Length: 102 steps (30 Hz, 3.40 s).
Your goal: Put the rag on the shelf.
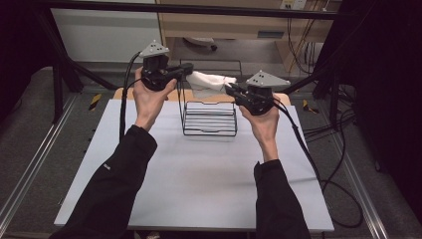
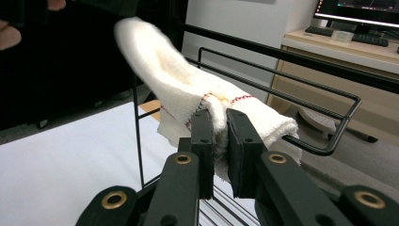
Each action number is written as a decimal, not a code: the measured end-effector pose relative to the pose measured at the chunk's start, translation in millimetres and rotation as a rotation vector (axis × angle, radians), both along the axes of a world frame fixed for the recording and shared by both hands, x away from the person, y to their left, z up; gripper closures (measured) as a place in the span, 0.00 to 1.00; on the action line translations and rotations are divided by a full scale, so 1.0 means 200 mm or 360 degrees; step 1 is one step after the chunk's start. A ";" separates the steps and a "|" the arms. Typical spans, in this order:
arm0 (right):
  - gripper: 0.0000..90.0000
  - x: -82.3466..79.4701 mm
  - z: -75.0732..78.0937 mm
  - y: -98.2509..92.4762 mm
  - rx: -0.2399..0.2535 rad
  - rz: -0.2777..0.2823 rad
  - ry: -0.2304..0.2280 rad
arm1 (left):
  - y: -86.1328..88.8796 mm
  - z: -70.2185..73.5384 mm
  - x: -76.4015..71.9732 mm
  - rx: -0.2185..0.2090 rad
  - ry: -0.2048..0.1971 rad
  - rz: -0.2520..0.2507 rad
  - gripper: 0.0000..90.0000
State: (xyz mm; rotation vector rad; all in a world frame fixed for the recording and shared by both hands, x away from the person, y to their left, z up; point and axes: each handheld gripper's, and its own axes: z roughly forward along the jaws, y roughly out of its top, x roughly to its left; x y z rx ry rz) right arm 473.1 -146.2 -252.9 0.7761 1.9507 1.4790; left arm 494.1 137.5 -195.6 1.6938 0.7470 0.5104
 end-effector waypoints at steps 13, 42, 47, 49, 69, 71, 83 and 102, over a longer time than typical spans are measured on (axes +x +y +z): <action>0.91 0.00 0.00 0.00 -0.0006 0.0000 0.0004 | -0.06 -0.12 0.00 0.0155 0.0143 -0.0083 1.00; 1.00 0.02 -0.04 0.05 -0.0034 -0.0012 0.0258 | -0.06 -0.30 0.00 0.0282 0.0165 -0.0094 0.99; 1.00 0.06 -0.11 0.02 -0.0034 -0.0093 0.0275 | -0.08 -0.33 0.02 0.0281 0.0174 -0.0062 0.99; 1.00 0.07 -0.12 0.01 -0.0016 -0.0113 0.0258 | -0.09 -0.33 0.03 0.0281 0.0173 -0.0047 0.99; 0.84 0.00 -0.08 -0.04 0.0042 -0.0029 0.0245 | -0.06 -0.30 -0.02 0.0277 0.0183 -0.0072 0.79; 0.78 -0.02 -0.07 -0.05 0.0039 -0.0020 0.0248 | -0.05 -0.30 -0.03 0.0275 0.0190 -0.0071 0.74; 0.48 -0.12 -0.04 -0.12 0.0021 -0.0011 0.0290 | 0.05 -0.36 -0.12 0.0328 0.0256 -0.0063 0.45; 0.07 -0.23 -0.25 -0.27 0.0035 -0.0030 0.0465 | 0.36 -0.69 -0.36 0.0353 0.0381 0.0021 0.11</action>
